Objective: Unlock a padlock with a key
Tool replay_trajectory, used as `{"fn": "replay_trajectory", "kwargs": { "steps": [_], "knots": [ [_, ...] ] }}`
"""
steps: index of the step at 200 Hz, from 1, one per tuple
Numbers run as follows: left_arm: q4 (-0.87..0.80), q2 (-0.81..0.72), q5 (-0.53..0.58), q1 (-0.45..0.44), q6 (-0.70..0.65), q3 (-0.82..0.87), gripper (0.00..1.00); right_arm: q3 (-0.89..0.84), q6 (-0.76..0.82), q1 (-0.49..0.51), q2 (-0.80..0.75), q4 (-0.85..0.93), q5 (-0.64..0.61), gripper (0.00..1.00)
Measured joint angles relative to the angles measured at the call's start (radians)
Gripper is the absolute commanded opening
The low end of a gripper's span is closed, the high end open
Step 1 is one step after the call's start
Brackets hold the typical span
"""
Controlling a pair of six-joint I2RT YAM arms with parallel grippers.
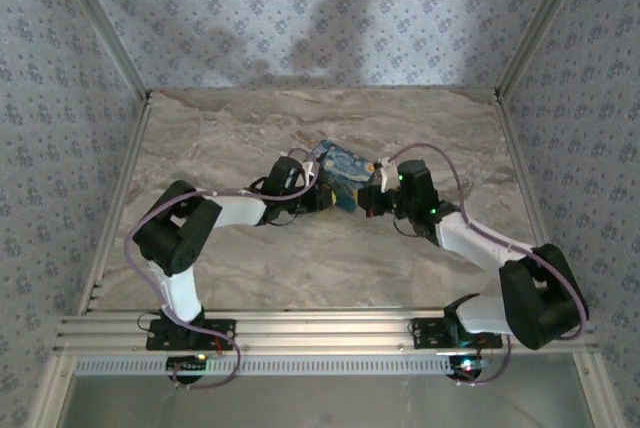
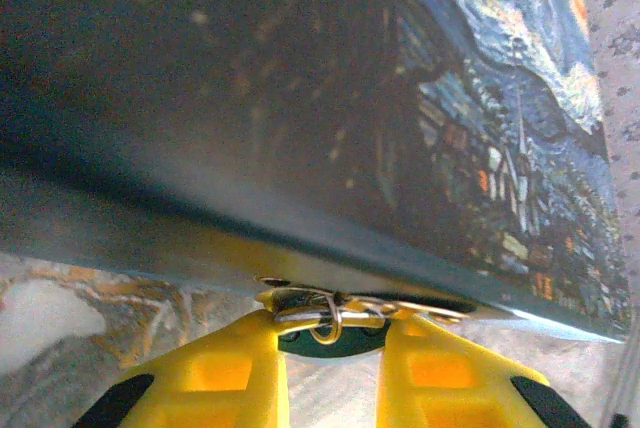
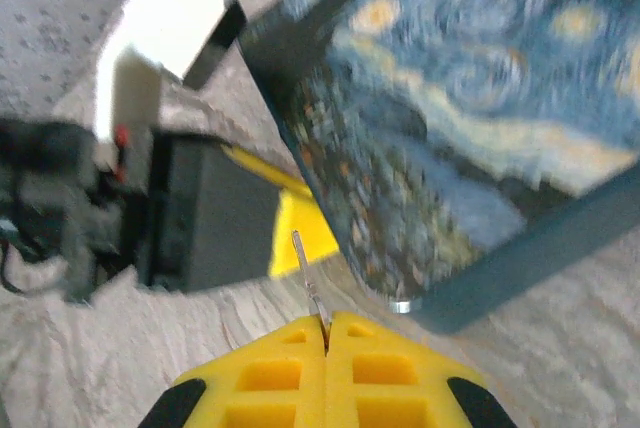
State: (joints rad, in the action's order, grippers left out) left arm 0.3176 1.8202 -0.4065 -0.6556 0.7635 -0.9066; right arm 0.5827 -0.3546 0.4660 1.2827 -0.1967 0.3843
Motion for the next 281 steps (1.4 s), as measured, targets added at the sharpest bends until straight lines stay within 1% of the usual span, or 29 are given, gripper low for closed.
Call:
{"fn": "replay_trajectory", "kwargs": {
  "steps": [34, 60, 98, 140, 197, 281],
  "knots": [
    [-0.037, -0.029, -0.017, -0.003, 0.066, -0.013, 0.2, -0.119, 0.002, 0.091, -0.014, -0.085, -0.093, 0.0],
    [-0.039, -0.033, -0.029, -0.013, 0.12, -0.015, 0.2, -0.165, 0.004, 0.159, 0.019, -0.18, -0.153, 0.0],
    [-0.037, -0.033, -0.036, -0.022, 0.18, -0.015, 0.18, -0.208, 0.008, 0.204, 0.081, -0.302, -0.223, 0.0],
    [-0.035, -0.033, -0.035, -0.03, 0.224, -0.015, 0.17, -0.245, 0.019, 0.211, 0.094, -0.405, -0.284, 0.0],
    [-0.034, -0.033, -0.036, -0.041, 0.258, -0.015, 0.15, -0.27, 0.042, 0.211, 0.117, -0.486, -0.333, 0.0],
    [-0.031, -0.033, -0.036, -0.054, 0.279, -0.015, 0.14, -0.27, 0.057, 0.209, 0.15, -0.52, -0.356, 0.0]
  ]
}}
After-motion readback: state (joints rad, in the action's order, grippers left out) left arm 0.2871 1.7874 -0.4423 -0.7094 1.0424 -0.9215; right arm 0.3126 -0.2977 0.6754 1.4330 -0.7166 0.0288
